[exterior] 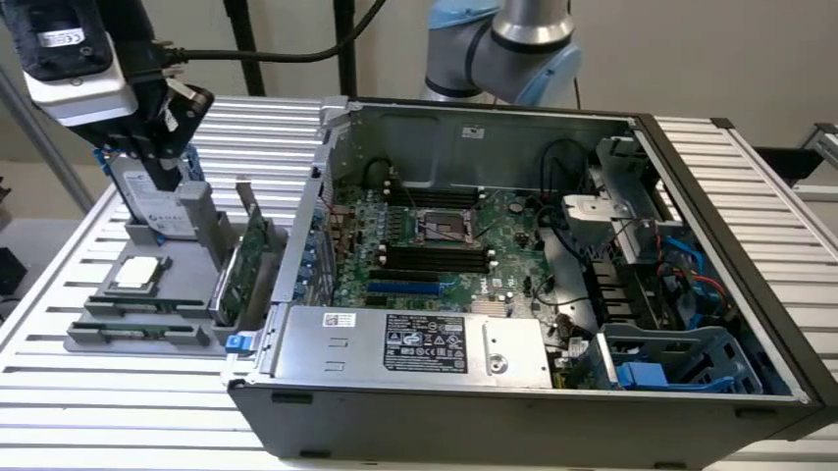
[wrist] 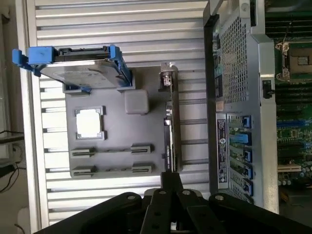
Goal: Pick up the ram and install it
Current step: 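Reach for the ram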
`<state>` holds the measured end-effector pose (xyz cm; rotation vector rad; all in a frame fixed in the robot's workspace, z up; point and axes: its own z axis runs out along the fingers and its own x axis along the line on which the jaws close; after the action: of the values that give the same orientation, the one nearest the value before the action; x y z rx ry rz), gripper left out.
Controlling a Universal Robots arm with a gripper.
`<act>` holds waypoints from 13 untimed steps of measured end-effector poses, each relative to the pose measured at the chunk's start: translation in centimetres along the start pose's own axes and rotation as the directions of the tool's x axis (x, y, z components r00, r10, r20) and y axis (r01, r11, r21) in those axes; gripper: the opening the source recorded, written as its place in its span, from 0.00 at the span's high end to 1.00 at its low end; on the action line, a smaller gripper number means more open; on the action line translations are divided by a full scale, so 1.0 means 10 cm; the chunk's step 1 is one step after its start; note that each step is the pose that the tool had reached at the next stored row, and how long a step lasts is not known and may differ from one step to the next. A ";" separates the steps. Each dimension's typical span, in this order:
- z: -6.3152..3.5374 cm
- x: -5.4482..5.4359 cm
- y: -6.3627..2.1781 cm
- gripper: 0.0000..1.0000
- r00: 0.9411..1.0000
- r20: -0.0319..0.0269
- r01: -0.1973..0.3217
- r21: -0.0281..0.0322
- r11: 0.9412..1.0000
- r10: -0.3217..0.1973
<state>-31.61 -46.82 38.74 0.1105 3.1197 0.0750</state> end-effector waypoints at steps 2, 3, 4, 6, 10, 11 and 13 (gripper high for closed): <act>0.015 0.09 -0.010 1.00 1.000 -0.002 0.000 0.000 1.000 0.000; 0.023 0.14 -0.015 1.00 1.000 -0.004 0.000 0.000 1.000 0.000; 0.032 0.18 -0.020 1.00 1.000 -0.005 0.000 0.000 1.000 0.000; 0.051 0.27 -0.029 1.00 1.000 -0.009 0.000 0.001 1.000 0.000; 0.089 0.46 -0.047 1.00 1.000 -0.017 -0.001 0.001 1.000 0.001; 0.099 0.50 -0.052 1.00 1.000 -0.019 -0.001 0.001 1.000 0.001; 0.118 0.59 -0.060 1.00 1.000 -0.022 -0.001 0.002 1.000 0.001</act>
<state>-37.53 -46.95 37.42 0.1122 3.1422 0.0741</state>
